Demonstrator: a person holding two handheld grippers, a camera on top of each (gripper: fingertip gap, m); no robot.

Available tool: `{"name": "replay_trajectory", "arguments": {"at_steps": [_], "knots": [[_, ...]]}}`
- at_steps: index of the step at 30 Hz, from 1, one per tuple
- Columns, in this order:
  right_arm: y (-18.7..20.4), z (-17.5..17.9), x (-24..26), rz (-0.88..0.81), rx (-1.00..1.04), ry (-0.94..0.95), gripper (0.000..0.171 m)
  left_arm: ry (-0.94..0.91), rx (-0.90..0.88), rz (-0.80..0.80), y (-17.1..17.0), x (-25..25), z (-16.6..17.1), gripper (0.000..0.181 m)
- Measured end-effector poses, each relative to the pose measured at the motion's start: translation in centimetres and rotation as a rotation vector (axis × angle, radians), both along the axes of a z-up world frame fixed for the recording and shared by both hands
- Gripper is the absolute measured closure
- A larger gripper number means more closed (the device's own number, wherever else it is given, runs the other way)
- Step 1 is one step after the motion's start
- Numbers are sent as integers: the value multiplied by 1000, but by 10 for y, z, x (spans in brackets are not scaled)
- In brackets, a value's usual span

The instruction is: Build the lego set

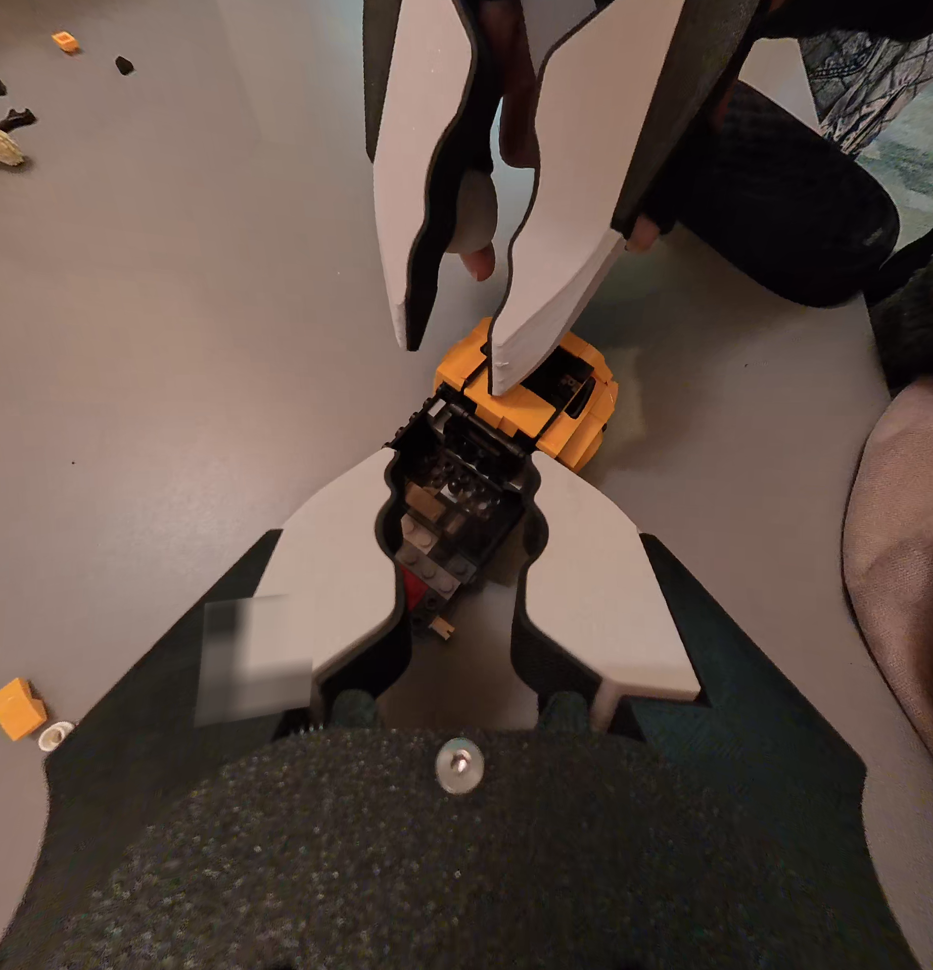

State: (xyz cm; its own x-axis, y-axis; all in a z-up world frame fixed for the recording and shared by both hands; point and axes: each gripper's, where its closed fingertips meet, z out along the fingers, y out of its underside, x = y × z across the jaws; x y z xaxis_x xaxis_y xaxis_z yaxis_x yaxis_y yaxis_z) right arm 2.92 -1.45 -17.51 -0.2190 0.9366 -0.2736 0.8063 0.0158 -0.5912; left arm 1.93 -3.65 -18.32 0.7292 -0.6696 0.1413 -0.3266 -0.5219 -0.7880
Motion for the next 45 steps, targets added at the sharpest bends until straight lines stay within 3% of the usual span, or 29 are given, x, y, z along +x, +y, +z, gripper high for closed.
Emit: {"name": "replay_trajectory", "arguments": {"at_steps": [28, 32, 36, 42, 45], "knots": [[-1, 0, 2, 86, 86, 0, 130, 8, 12, -8, -2, 3, -1, 140], [2, 6, 5, 55, 33, 32, 112, 0, 8, -3, -2, 3, 1, 139], [-2, 21, 13, 35, 61, 141, 111, -12, 43, 2, -2, -2, 12, 138], [-14, 27, 9, -33, 187, 296, 141, -21, 38, 9, -4, -10, 15, 149], [-27, 23, 12, 57, 239, 276, 148, -39, 45, 4, -6, -8, 19, 155]]}}
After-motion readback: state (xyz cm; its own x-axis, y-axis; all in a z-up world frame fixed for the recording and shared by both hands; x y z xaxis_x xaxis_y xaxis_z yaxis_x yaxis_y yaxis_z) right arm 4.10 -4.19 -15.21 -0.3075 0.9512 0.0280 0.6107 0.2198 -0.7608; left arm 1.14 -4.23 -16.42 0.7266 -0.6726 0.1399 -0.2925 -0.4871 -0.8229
